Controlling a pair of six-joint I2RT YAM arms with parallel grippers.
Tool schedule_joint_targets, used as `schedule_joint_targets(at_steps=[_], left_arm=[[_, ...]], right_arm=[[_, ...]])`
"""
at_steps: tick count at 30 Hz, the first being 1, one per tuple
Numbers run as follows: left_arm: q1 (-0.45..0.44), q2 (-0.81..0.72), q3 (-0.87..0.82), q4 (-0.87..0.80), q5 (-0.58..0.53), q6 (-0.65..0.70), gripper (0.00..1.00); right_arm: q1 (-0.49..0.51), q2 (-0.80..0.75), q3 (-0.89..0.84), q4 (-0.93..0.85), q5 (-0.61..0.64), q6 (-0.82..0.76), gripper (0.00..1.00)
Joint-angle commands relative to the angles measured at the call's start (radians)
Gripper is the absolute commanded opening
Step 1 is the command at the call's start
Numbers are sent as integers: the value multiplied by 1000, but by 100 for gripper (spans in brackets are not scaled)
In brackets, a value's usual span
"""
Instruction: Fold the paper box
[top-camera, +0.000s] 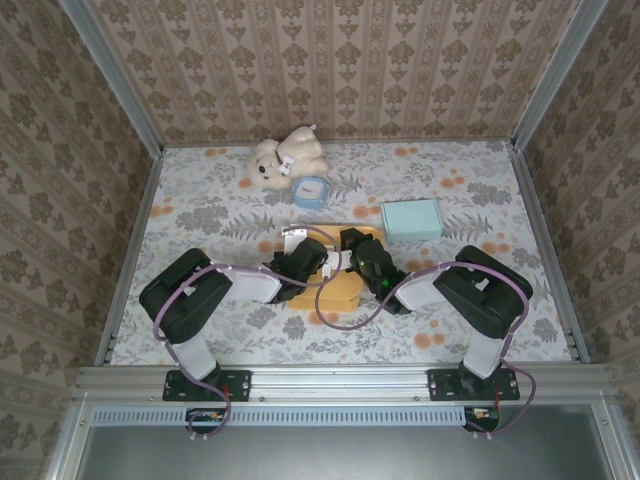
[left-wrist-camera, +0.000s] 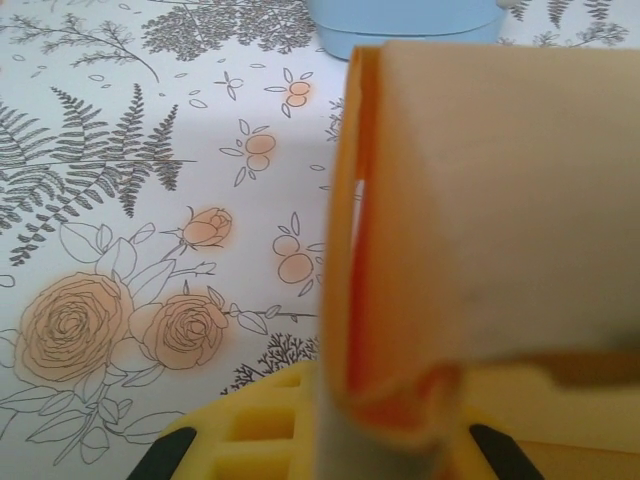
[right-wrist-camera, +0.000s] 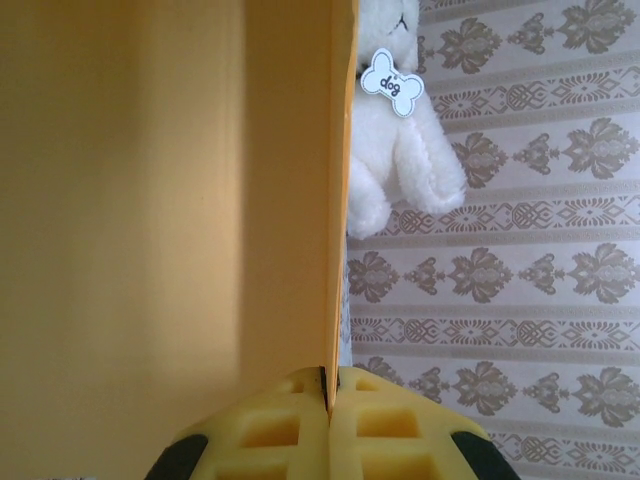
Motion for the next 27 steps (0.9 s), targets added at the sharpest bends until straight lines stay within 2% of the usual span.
schedule_joint_targets(at_steps=[1, 5, 10, 16, 20, 22, 27], left_arm=[[85, 56, -13, -227, -324, -91, 4], [79, 54, -10, -231, -337, -81, 7], [57, 1, -60, -90, -217, 6, 18], [-5, -41, -23, -132, -233, 20, 33], [-9, -66, -14, -148, -213, 12, 35], [-8, -98, -23, -150, -186, 13, 35], [-7, -219, -86, -97, -68, 54, 47]], right_arm=[[-24, 16, -52, -146, 91, 18, 0], [-24, 17, -48, -159, 89, 24, 0], [-25, 25, -41, -167, 89, 30, 0], [-25, 22, -37, -182, 91, 40, 0], [-25, 18, -35, -193, 89, 45, 0], [-25, 19, -34, -198, 89, 46, 0], [-25, 19, -31, -200, 91, 48, 0]])
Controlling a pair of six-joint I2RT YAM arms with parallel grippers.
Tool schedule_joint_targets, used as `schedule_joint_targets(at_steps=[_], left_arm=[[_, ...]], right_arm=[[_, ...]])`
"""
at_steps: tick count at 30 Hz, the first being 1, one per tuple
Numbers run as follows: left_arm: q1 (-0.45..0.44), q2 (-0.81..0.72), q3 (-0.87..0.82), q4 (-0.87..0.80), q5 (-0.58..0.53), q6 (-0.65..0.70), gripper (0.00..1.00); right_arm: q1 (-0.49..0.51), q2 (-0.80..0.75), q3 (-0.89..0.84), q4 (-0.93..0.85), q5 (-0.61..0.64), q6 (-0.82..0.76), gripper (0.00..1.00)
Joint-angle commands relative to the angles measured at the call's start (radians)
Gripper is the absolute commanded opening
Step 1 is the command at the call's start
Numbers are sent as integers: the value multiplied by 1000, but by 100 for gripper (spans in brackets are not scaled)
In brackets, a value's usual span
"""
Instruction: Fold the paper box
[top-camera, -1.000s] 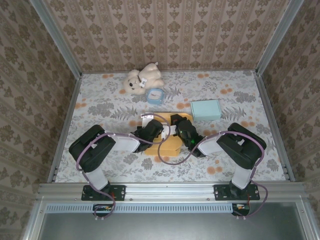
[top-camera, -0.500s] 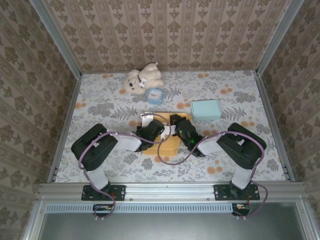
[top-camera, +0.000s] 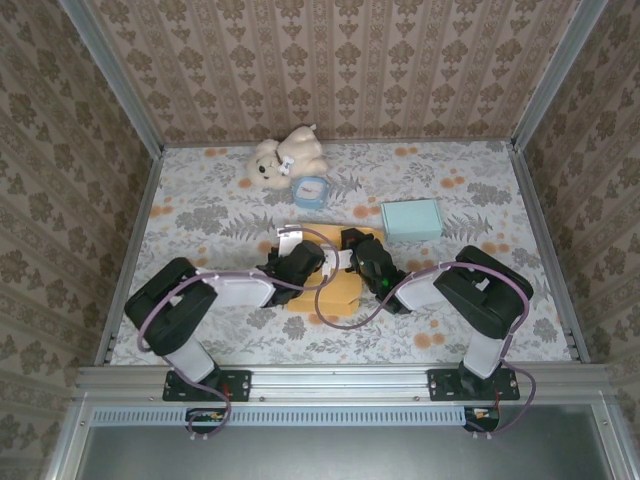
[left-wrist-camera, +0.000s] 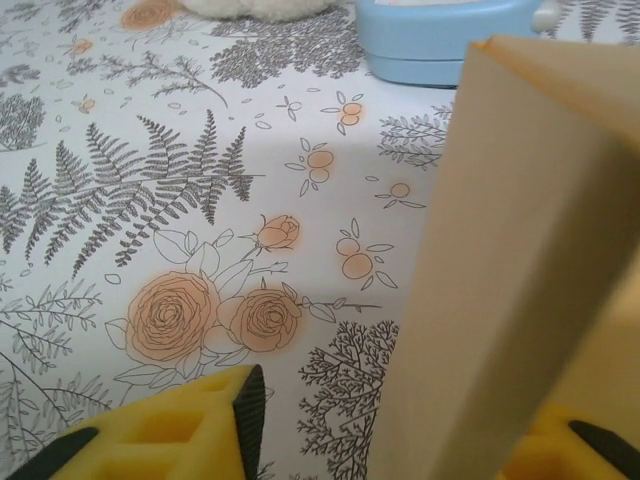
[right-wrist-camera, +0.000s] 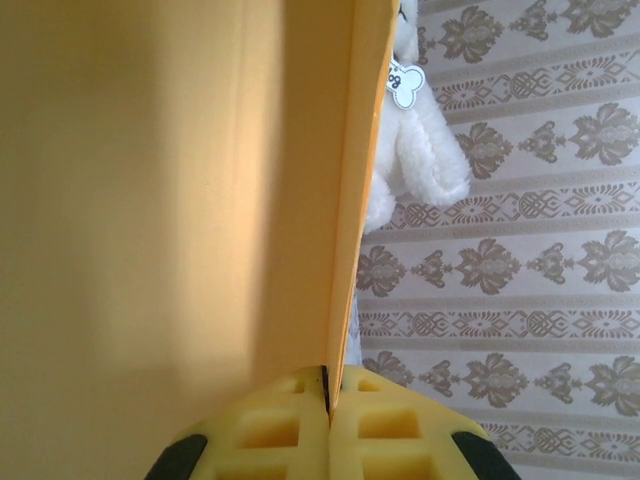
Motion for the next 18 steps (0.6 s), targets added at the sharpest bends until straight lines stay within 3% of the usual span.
schedule_joint_targets(at_steps=[1, 6, 18], left_arm=[[16, -104, -40, -16, 4, 31, 49], [19, -182, -53, -24, 70, 59, 60], [34, -176, -71, 82, 220, 115, 59]], right_arm=[[-25, 20, -32, -184, 87, 12, 0], [-24, 19, -33, -183, 95, 13, 0], [-21, 6, -36, -184, 90, 15, 0]])
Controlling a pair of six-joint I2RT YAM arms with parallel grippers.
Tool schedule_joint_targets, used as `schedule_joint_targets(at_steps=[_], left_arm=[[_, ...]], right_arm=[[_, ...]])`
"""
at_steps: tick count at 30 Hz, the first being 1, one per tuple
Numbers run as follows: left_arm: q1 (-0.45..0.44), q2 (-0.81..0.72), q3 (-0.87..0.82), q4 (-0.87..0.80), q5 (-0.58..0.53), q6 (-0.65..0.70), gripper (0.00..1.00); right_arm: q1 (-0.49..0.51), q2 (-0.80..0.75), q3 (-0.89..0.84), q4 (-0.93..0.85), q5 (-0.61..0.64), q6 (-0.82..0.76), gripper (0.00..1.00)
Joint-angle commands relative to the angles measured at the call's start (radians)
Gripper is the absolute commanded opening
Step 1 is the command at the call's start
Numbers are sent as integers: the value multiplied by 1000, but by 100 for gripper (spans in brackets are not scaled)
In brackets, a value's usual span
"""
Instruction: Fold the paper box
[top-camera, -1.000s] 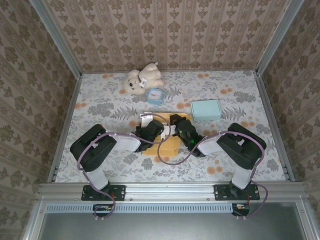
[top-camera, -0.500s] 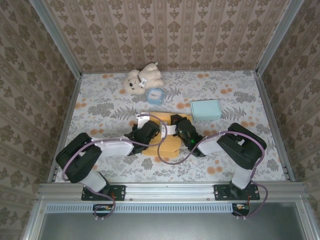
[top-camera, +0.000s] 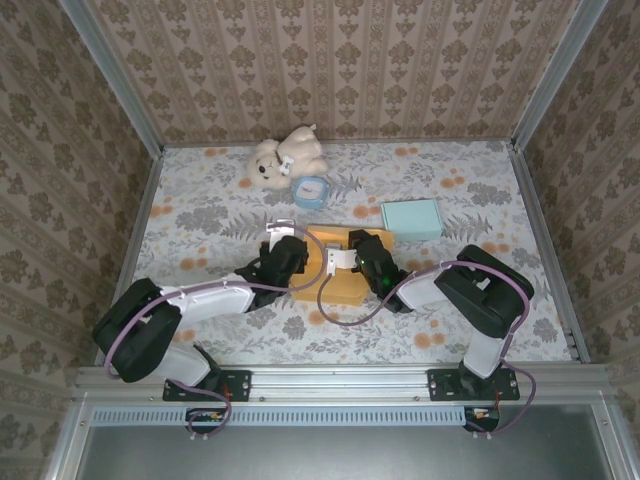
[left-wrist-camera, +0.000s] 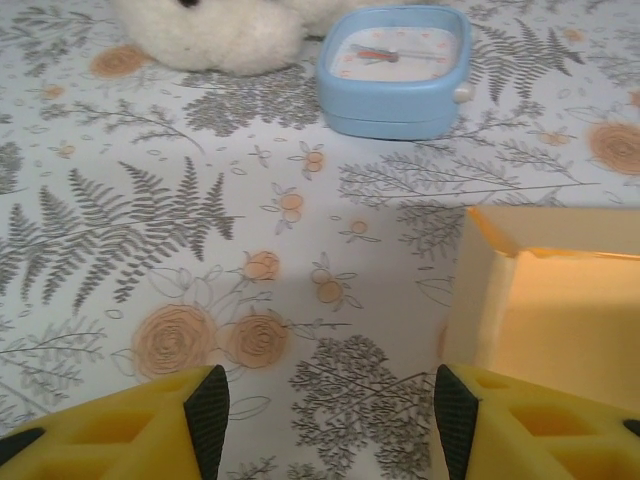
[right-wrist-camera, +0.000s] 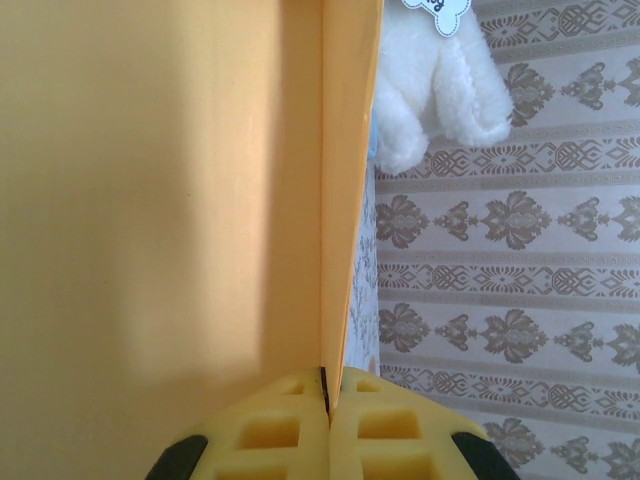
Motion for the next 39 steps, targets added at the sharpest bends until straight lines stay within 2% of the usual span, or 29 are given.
schedule_joint_targets(at_steps=[1, 8, 17, 20, 24, 26, 30, 32, 35, 39], left_arm=[[-6, 5, -21, 75, 81, 35, 59], [19, 132, 52, 99, 93, 69, 56], [24, 227, 97, 158, 3, 89, 39], [20, 232, 105, 157, -53, 90, 29], [8, 258, 127, 107, -179, 75, 4], [3, 272, 128, 102, -215, 74, 0], [-16, 278, 108, 154, -228, 97, 0], [-30, 279, 109, 160, -255, 106, 0], [-41, 278, 106, 174, -272, 113, 0], [-41, 262, 75, 215, -245, 111, 0]], right_arm=[[-3, 6, -30, -121, 22, 13, 0], [4, 2, -34, -120, 16, 9, 0], [8, 11, -34, -121, 9, -2, 0], [9, 15, -33, -119, 11, -6, 0], [9, 12, -33, -114, 19, -6, 0], [9, 13, -34, -94, 21, -1, 0], [12, -4, -34, -71, 22, 29, 0], [15, -33, -34, -83, 14, 58, 3], [17, -96, -43, -102, -10, 114, 18], [17, -200, -66, -173, -57, 210, 30]])
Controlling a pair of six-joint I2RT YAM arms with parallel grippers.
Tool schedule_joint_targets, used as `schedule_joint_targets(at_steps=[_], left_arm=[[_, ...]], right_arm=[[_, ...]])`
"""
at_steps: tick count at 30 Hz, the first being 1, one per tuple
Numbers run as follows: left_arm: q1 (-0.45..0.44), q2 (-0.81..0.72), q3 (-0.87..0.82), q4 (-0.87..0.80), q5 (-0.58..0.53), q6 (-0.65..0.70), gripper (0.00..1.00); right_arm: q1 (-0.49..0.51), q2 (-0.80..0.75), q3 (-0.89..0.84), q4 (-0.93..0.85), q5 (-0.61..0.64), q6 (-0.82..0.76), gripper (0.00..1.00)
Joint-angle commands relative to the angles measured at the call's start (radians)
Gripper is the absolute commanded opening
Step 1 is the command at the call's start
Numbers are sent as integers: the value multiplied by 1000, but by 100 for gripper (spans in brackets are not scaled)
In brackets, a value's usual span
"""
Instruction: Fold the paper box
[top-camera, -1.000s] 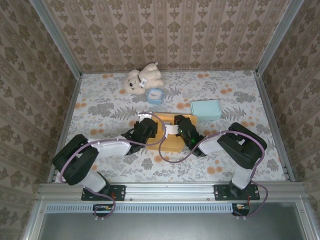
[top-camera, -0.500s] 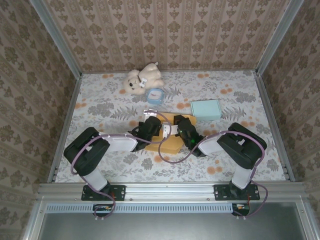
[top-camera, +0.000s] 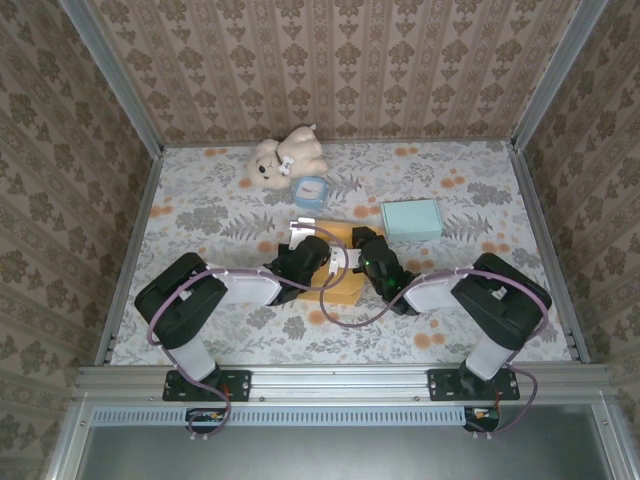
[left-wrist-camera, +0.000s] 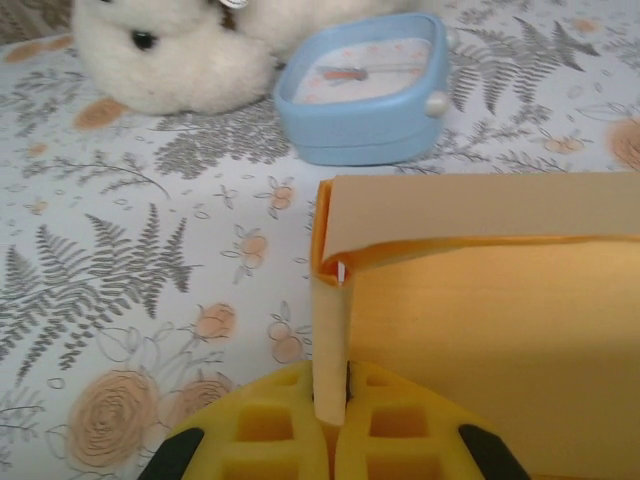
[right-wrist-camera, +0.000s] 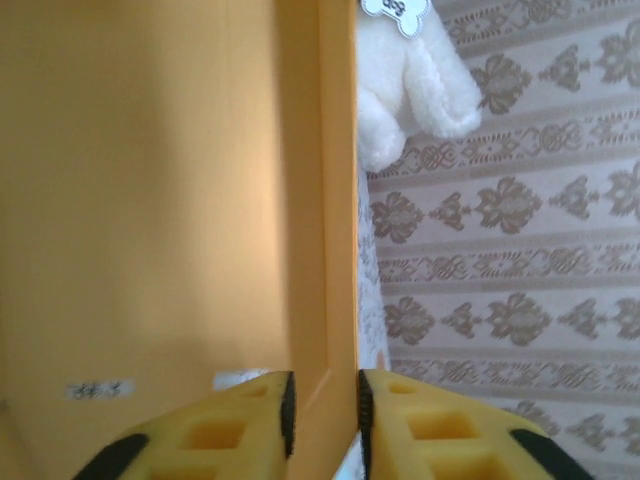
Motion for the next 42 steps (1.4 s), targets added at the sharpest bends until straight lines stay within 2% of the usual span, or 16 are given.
schedule_joint_targets(at_steps=[1, 5, 8, 11, 13, 16, 18, 22, 28, 37, 42], left_arm=[[8, -12, -41, 55, -59, 21, 0], [10, -44, -99, 135, -26, 27, 0], [11, -87, -153, 183, -14, 18, 0], [11, -149, -216, 239, -1, 9, 0], [12, -204, -265, 285, 24, 6, 0], [11, -275, -325, 329, 56, 5, 0], [11, -321, -350, 326, 58, -4, 0], [10, -387, -391, 331, 42, -20, 0], [9, -366, -404, 386, 33, -13, 0], [6, -272, -397, 484, 51, -17, 0], [1, -235, -395, 517, 46, -19, 0]], right_arm=[[5, -93, -34, -110, -50, 120, 33], [3, -208, -51, -201, -45, 227, 39], [4, -331, -56, -297, -28, 366, 42], [5, -451, -12, -438, 70, 616, 45], [4, -533, 37, -584, 114, 856, 45], [5, -614, 75, -735, 62, 1191, 45], [4, -634, 99, -802, 12, 1362, 46], [6, -595, 140, -822, -113, 1571, 47], [8, -496, 181, -728, -223, 1712, 48], [6, -372, 235, -659, -319, 1760, 49], [7, -327, 254, -648, -308, 1762, 52]])
